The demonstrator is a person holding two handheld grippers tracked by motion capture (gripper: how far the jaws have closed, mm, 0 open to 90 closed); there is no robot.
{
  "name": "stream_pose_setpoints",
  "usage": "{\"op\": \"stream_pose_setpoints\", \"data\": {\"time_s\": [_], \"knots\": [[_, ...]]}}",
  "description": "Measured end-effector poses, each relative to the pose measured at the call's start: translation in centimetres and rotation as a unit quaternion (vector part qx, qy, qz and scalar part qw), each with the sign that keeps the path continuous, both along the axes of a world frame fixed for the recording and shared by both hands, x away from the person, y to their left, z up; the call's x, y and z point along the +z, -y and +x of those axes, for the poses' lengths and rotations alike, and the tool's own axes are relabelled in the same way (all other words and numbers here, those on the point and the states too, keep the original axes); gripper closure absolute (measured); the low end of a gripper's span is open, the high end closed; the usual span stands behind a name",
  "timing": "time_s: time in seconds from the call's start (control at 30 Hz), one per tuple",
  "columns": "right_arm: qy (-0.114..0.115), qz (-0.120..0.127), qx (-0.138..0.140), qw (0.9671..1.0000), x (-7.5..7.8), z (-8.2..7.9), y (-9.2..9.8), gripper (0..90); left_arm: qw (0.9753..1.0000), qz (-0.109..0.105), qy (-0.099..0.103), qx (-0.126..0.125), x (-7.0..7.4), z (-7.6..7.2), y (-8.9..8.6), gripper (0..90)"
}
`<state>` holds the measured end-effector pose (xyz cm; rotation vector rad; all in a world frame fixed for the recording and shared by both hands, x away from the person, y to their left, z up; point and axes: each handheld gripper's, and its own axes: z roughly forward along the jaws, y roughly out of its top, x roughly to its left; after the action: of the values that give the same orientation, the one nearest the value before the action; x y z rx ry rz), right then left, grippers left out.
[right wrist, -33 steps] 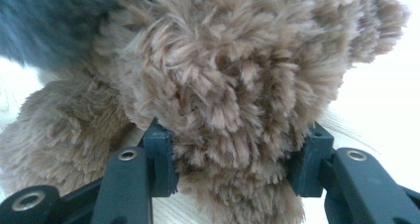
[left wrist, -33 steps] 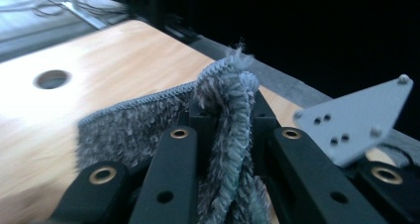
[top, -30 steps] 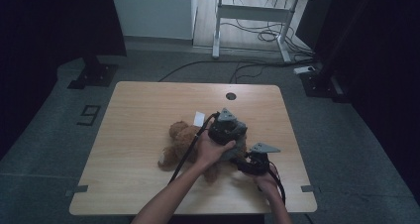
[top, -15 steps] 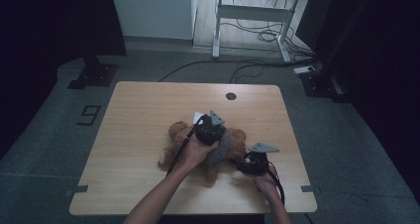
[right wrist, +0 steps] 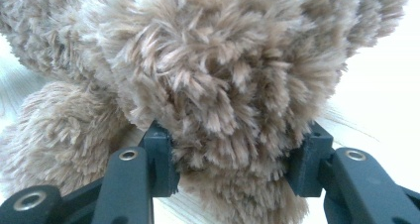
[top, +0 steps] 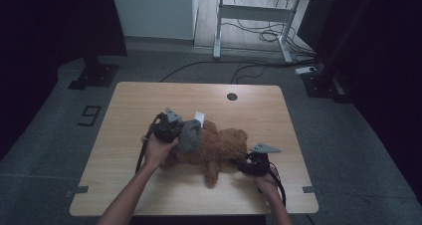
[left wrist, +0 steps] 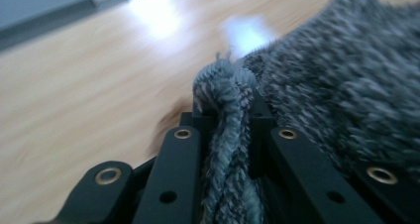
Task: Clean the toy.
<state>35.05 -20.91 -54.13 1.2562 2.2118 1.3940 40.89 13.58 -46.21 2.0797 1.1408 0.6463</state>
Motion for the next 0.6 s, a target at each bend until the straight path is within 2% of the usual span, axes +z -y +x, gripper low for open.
{"op": "stream_pose_setpoints", "data": {"time_s": [0.1,0.2,0.23,0.27,0.33,0.4,0.5,0.6], "knots": [[-0.003,0.005,-0.001,1.0000,0.0,0.0,0.1,48.5,0.9989,0.001,-0.037,0.028,-2.7,0.3,-2.8,80.5],[-0.003,0.005,-0.001,1.0000,0.0,0.1,0.1,48.5,0.9958,0.001,-0.076,0.050,-5.6,0.5,-4.9,80.4],[-0.003,0.006,-0.001,1.0000,-0.1,0.1,0.1,48.5,0.9946,-0.005,-0.088,0.054,-6.4,0.5,-5.4,80.4],[-0.004,0.007,-0.001,1.0000,-0.1,0.1,0.1,48.5,0.9940,-0.028,-0.090,0.056,-7.1,0.4,-5.9,80.2],[-0.004,0.007,-0.003,1.0000,-0.1,0.1,0.1,48.6,0.9921,-0.057,-0.097,0.054,-7.0,0.4,-6.2,80.2],[-0.002,0.007,-0.004,1.0000,-0.1,0.2,0.0,49.1,0.9927,-0.061,-0.096,0.039,-6.5,0.5,-5.7,80.1],[0.003,0.002,-0.010,0.9999,-0.1,0.3,-0.4,50.4,0.9927,-0.080,-0.088,0.017,-5.1,0.7,-4.1,80.0],[0.008,-0.006,-0.019,0.9998,-0.1,0.8,-0.8,51.0,0.9939,-0.076,-0.080,0.005,-4.1,1.0,-2.2,80.1]]}}
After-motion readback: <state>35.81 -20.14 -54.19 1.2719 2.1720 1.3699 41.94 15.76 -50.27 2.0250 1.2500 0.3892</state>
